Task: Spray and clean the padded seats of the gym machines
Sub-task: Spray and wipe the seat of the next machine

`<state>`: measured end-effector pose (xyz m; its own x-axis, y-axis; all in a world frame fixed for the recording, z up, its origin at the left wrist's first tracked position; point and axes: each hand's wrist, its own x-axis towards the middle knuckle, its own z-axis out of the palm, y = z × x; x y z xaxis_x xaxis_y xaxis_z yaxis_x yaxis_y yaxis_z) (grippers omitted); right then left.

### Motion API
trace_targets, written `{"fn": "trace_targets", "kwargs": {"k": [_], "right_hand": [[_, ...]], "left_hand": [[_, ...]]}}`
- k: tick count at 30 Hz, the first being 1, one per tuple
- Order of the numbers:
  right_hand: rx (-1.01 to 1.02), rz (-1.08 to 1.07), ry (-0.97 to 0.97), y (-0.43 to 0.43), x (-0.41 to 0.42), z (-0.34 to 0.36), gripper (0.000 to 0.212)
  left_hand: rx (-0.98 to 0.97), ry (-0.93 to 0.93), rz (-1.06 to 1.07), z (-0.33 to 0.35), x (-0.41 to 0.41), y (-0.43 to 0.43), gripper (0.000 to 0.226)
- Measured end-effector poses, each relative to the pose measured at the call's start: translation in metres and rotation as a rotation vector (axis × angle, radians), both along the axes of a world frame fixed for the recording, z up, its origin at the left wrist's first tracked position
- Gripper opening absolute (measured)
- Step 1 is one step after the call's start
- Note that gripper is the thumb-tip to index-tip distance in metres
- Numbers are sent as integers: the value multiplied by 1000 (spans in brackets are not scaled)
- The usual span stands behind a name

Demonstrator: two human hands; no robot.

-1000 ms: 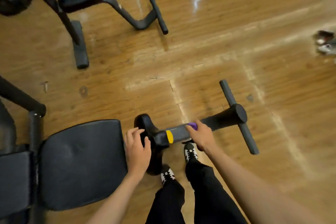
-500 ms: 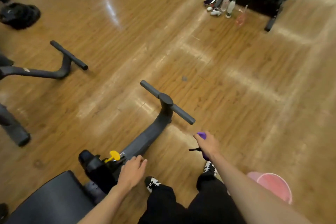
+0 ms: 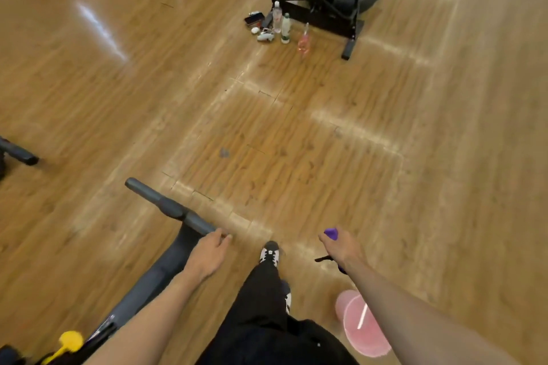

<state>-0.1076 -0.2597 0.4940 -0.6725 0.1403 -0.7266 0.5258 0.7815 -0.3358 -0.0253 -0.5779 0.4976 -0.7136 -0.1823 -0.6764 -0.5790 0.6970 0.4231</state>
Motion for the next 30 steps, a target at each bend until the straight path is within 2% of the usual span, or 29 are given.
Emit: {"fn": "trace_targets", "kwargs": {"k": [5,10,14,16,20,24,30], "right_hand": [[68,2,20,41,-82,-3,24],[98,-37,48,66,-177,-9,26],[112,22,107,74,-263,10,22],[109,35,121,68,-302,17,26],[138,118,138,29,-388,17,35],[154,280,95,-37,-465,2,30],[59,486,68,-183,-581,-26,27]], "left_hand": [[15,-57,-29,-17,-87,30,35],[103,-36,140,-32,-173,50,27],[113,-43,178,-26,-248,46,40],[125,-22,229,-23,-279,36,36],[145,28,334,-20,-337,4,26],[121,49,456,-23,-381,-36,26],[69,8,661,-18,-432,-121,27]]}}
